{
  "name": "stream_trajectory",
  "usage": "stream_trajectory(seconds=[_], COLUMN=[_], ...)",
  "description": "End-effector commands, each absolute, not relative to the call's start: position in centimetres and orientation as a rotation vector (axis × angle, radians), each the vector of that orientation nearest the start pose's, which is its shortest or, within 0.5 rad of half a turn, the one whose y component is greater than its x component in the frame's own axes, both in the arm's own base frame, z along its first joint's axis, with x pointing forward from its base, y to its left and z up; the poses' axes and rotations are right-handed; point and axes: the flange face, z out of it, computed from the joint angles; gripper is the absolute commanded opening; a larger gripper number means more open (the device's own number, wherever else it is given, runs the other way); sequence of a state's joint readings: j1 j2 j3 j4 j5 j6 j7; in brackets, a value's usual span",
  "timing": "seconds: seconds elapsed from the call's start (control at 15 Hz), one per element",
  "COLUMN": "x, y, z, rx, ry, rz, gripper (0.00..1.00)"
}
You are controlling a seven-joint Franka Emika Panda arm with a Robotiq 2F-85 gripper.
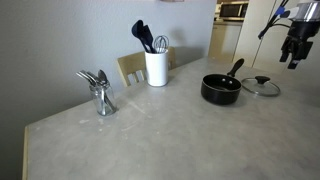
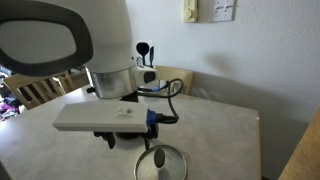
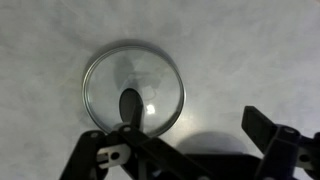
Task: Pick the lid and put it on the pot
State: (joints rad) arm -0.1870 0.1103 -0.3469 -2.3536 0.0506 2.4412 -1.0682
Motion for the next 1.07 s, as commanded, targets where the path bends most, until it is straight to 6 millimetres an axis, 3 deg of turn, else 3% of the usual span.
stream_trajectory(seconds=[0.0, 0.2, 0.53, 1.0], x=[45.9, 47.4, 49.1, 49.4], y=[-28.0, -29.4, -29.8, -30.5], z=[25.7, 24.3, 21.7, 18.5], rx=[-3.101, -3.126, -3.065, -3.052], ry=[-0.848, -0.879, -0.759, -0.745], rz=[0.059, 0.034, -0.021, 0.035], gripper=[1.0, 1.0, 1.0, 1.0])
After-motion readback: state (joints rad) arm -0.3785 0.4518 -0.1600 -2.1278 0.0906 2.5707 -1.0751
